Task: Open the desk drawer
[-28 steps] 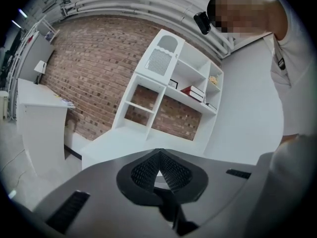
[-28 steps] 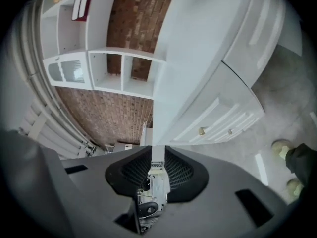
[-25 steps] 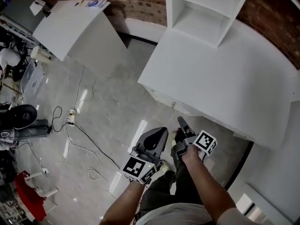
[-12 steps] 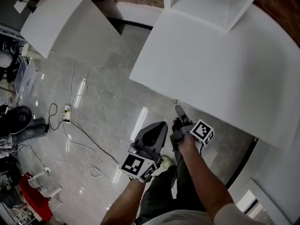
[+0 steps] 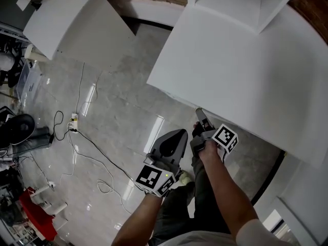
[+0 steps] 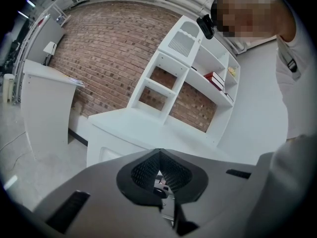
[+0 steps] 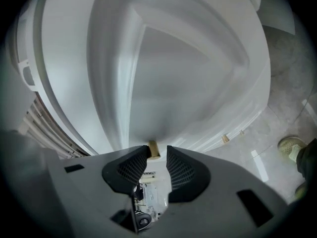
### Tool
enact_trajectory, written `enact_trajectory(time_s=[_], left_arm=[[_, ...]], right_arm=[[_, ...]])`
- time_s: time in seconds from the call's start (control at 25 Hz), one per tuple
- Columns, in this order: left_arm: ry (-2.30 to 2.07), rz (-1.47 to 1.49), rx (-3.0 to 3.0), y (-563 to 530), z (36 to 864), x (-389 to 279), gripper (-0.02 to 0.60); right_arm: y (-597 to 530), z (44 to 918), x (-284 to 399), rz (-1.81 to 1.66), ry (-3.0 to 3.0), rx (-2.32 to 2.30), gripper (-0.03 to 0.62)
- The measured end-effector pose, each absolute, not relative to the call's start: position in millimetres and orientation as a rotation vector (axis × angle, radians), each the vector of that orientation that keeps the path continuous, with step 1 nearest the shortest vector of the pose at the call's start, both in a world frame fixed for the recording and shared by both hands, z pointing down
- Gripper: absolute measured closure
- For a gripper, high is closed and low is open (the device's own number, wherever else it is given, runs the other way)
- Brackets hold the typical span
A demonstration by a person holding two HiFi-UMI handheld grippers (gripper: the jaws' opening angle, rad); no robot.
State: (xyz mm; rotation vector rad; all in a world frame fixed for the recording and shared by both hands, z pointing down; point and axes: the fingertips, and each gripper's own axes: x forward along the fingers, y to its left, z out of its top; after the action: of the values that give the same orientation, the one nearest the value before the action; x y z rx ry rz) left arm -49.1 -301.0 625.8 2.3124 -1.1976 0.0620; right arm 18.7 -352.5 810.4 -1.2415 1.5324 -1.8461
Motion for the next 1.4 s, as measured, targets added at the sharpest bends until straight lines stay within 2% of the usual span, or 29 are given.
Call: enact_trajectory(time_s=[0.12,0.2,0.56,1.4], left_arm=[[-1.199,0.055,2.314,-300.4,626.5,-51.8,0.569],[-1.201,0.051,2.314,-299.2,626.3,-52.8,0.569],[-1.225,0.034,2.289,-281.1,625.9,-64.9,0.569],[-1.276,0.012,2.246,-192.7,622.6,-102.5,0.569]], right_arm=[[-355.3,805.7,17.2,-1.815,1.555,-1.218,0.514],[-356.0,804.6,17.9,-1.796,1.572,-1.220,0.517],[-339.8,803.4,11.9,-1.775,1.564,-1.260,0.517],[-217.4,804.7,-44.5,-1.844,1.536,-1.240,0.517]])
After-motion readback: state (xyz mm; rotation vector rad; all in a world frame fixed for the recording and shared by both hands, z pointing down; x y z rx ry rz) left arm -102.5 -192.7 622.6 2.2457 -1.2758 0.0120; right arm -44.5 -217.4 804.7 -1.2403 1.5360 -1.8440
